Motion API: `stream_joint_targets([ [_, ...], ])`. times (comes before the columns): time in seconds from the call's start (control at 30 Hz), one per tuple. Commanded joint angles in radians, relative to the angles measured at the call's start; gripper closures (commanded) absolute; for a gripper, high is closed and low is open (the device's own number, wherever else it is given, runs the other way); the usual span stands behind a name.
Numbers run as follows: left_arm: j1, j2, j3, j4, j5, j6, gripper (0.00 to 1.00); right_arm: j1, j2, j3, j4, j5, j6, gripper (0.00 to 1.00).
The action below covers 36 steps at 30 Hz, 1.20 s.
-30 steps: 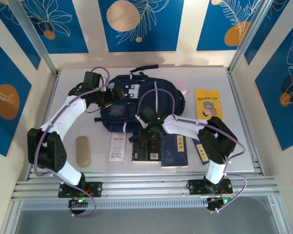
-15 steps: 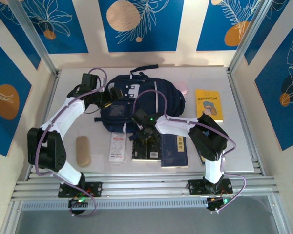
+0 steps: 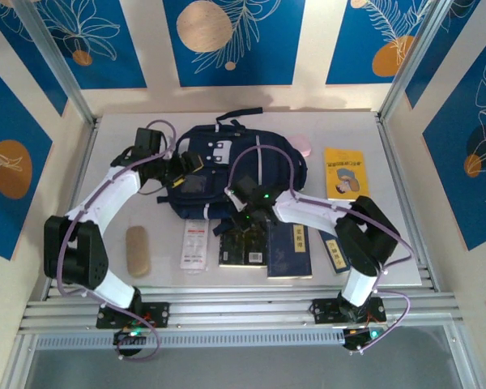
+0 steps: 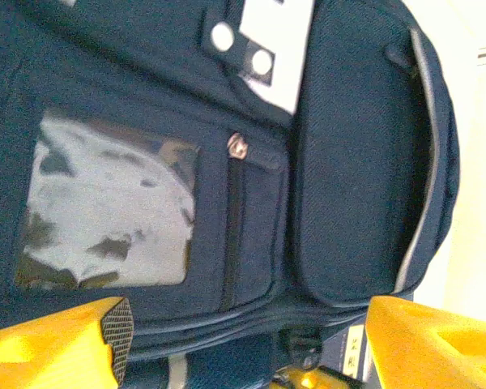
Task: Pack books, pencil case, and school supplies into a backpack
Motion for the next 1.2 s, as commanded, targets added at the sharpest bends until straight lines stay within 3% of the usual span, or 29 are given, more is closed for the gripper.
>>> stream_joint_targets([
  [0.0,0.008,-0.096,-0.1,-0.006,0.012,-0.115,0.23,-0.023,-0.06,-0.036,0.042,-0.144,0.028,1.0],
  [0.23,-0.014,-0.263,-0.381,0.203,0.025,-0.365,0.22,-0.05,-0.06,-0.076,0.113,-0.222,0.076,1.0],
  [0.53,-0.099,-0.192,-0.482,0.352,-0.036,-0.539,0.24,-0.054,-0.057,-0.098,0.176,-0.274,0.13,1.0],
  [0.87,-0.146,-0.191,-0.54,0.358,-0.114,-0.615,0.31,-0.054,-0.037,-0.104,0.207,-0.27,0.165,1.0],
  [1.17,-0.148,-0.035,-0.442,0.371,-0.137,-0.571,0.33,-0.056,-0.027,-0.111,0.192,-0.237,0.169,1.0],
])
